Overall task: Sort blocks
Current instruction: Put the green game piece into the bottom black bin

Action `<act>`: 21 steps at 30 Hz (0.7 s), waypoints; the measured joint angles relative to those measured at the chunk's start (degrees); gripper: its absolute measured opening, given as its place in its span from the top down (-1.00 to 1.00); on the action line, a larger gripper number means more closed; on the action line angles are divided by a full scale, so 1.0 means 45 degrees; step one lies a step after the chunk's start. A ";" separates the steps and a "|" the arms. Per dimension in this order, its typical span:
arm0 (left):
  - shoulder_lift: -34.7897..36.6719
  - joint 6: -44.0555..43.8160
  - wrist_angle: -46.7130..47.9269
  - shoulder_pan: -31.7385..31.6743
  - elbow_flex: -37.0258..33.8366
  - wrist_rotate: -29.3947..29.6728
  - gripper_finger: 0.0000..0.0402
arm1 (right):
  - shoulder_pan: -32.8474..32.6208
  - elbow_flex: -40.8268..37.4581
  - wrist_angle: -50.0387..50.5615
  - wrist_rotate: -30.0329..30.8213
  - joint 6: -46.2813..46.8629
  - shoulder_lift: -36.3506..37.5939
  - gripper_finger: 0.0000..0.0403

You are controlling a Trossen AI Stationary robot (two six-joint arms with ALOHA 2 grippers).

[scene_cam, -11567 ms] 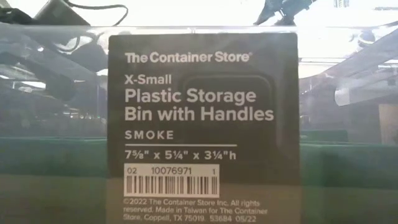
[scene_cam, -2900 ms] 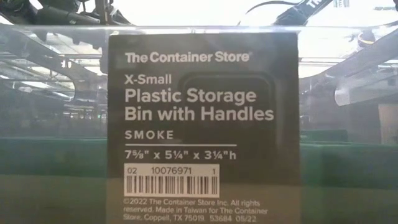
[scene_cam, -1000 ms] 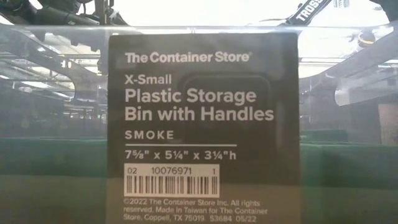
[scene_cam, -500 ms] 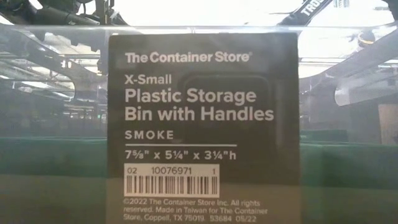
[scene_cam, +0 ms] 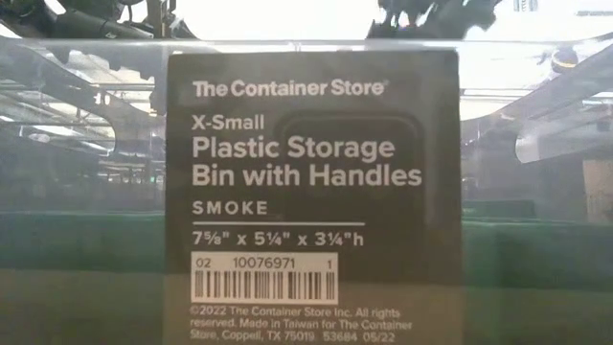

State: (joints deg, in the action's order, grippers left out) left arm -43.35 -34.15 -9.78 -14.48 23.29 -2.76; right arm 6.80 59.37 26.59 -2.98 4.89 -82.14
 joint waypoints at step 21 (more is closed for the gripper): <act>-0.0001 0.0083 0.0086 0.0000 0.0000 0.0000 -0.34 | -0.6464 0.3929 -0.1398 0.0588 0.1198 -0.4173 0.63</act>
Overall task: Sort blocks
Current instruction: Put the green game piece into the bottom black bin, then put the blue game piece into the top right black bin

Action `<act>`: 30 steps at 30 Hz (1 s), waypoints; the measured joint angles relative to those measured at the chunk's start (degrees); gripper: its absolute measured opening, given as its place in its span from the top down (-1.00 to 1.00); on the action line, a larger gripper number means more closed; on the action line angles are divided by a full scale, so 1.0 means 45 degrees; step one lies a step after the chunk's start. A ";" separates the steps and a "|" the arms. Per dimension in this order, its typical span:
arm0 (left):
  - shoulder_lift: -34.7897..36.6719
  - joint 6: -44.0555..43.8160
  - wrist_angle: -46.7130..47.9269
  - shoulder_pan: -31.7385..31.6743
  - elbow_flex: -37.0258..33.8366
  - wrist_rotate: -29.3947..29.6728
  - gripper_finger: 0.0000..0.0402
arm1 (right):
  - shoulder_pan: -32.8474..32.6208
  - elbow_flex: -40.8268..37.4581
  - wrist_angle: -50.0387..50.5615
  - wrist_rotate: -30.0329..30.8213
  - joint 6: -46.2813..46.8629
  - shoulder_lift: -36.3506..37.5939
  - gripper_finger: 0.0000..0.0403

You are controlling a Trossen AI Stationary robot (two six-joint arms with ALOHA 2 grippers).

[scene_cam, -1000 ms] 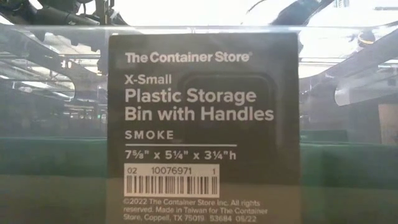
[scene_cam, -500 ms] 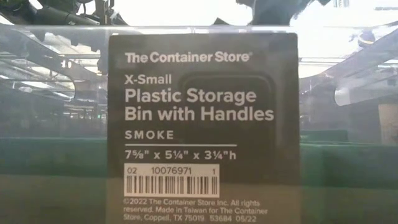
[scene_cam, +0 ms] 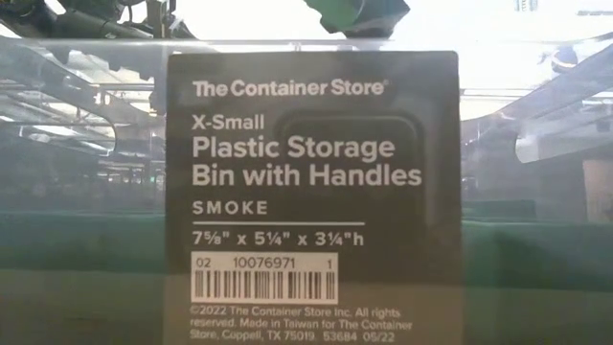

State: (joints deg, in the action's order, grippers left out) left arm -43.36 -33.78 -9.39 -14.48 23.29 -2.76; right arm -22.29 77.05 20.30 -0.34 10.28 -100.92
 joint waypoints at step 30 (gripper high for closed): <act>0.0001 0.0335 0.0885 0.0000 0.0000 -0.0001 -0.34 | -0.0615 0.3749 0.3270 -0.0397 -0.1561 -0.2644 0.11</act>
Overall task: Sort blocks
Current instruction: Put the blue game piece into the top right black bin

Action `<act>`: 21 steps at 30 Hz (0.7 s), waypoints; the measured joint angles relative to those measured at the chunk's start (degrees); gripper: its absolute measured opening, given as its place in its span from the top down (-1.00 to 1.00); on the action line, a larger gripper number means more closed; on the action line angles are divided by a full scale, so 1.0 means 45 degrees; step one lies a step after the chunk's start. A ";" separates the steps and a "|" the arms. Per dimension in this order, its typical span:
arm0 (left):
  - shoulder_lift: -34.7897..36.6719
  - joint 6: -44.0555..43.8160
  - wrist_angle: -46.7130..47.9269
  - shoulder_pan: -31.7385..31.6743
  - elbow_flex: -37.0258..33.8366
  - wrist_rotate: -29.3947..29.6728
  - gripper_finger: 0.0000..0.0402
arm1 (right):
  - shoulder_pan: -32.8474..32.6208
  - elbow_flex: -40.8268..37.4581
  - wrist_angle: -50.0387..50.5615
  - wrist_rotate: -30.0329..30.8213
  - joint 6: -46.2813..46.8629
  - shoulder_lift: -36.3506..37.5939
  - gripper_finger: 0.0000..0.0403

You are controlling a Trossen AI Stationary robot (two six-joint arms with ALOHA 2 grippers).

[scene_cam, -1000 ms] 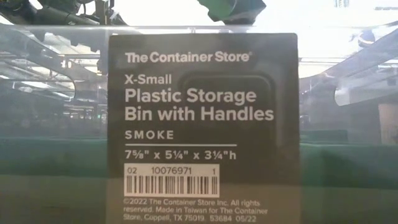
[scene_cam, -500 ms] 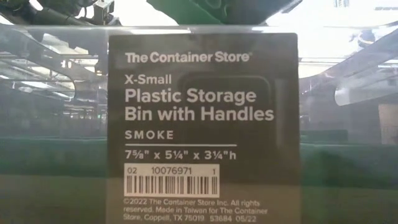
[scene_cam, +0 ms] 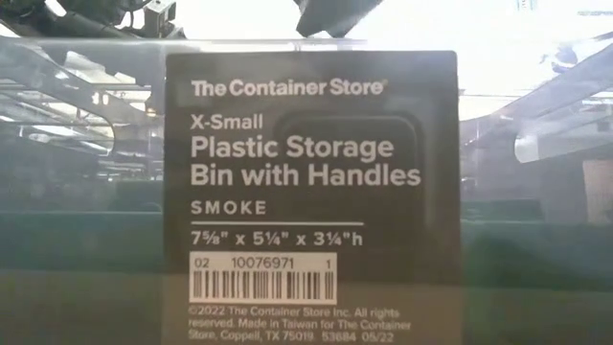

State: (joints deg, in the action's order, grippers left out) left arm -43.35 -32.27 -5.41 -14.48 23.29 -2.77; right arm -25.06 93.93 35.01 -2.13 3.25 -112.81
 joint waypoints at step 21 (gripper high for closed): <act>-0.0005 -0.0016 0.0118 0.0000 0.0000 -0.0004 -0.34 | 0.3026 -0.0113 0.0140 0.2358 0.0690 -0.0207 0.06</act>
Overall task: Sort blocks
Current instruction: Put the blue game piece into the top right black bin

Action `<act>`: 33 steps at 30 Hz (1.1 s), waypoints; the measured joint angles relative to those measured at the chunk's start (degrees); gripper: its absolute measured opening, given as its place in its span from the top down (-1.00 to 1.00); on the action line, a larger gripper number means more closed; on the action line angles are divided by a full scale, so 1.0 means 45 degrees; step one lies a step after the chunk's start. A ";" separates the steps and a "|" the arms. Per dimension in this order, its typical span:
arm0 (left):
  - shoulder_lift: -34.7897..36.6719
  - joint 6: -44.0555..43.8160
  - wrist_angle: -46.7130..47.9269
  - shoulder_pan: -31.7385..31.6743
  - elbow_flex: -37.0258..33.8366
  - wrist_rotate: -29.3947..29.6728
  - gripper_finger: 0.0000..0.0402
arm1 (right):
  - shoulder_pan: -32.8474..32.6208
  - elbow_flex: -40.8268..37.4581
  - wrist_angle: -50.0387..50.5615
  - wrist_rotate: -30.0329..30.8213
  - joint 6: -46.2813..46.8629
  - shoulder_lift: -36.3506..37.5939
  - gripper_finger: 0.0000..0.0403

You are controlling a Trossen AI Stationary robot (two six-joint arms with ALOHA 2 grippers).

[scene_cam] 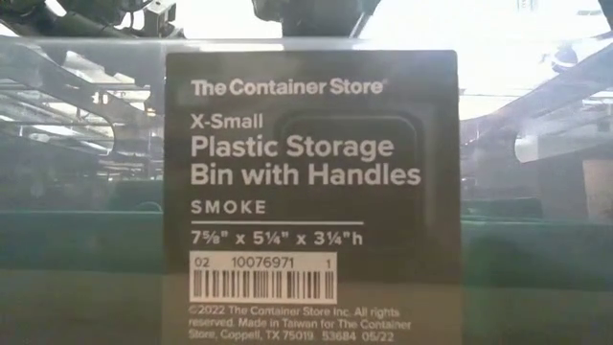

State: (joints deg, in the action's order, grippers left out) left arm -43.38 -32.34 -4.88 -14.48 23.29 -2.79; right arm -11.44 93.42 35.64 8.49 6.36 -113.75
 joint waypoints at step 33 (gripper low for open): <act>0.0000 0.0273 0.0310 0.0034 -0.0005 0.0005 -0.34 | 0.0626 -0.1163 -0.1685 -0.1778 0.1367 -0.2211 0.64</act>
State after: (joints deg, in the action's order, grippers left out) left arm -43.38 -31.11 -3.49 -14.33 23.27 -2.76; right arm -8.62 88.18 28.06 0.48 12.51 -123.70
